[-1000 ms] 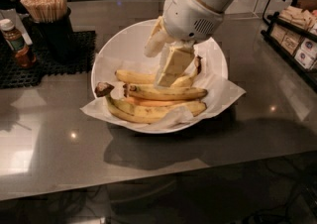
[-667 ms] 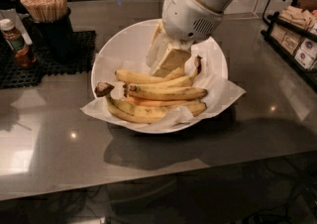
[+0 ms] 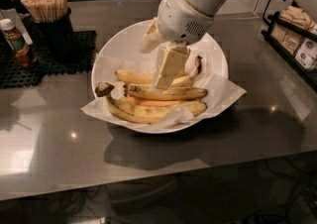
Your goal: Pick banana from white bowl
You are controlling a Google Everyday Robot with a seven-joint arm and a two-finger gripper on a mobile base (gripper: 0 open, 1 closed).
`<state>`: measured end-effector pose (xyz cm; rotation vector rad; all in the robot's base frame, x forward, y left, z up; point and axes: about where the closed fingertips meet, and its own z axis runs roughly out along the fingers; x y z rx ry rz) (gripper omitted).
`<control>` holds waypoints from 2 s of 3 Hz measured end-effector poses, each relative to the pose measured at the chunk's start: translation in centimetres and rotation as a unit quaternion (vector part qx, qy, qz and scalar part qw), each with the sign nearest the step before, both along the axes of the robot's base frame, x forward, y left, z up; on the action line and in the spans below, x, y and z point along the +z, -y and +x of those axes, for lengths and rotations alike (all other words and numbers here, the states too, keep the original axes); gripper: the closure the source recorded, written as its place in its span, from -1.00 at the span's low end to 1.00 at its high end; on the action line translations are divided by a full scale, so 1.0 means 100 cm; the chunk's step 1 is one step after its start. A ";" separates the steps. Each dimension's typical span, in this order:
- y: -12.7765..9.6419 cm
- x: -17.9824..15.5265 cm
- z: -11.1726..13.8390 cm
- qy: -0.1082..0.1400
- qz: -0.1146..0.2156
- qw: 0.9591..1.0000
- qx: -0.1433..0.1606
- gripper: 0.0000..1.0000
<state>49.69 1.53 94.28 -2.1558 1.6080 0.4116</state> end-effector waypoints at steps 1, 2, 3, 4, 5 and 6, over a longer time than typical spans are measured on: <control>-0.006 -0.006 0.007 -0.008 0.007 1.000 0.004 -0.88; -0.009 -0.012 0.008 -0.016 0.015 1.000 -0.001 -0.80; -0.013 -0.018 0.006 -0.019 0.015 1.000 -0.007 -0.56; -0.015 -0.025 0.005 -0.021 0.015 1.000 -0.010 -0.68; -0.015 -0.034 0.006 -0.027 0.015 0.999 -0.019 -0.76; -0.010 -0.042 0.007 -0.033 0.017 0.999 -0.034 -0.48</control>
Offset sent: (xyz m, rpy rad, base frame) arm 0.0091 0.0071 -0.0191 0.0467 0.0576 -0.0187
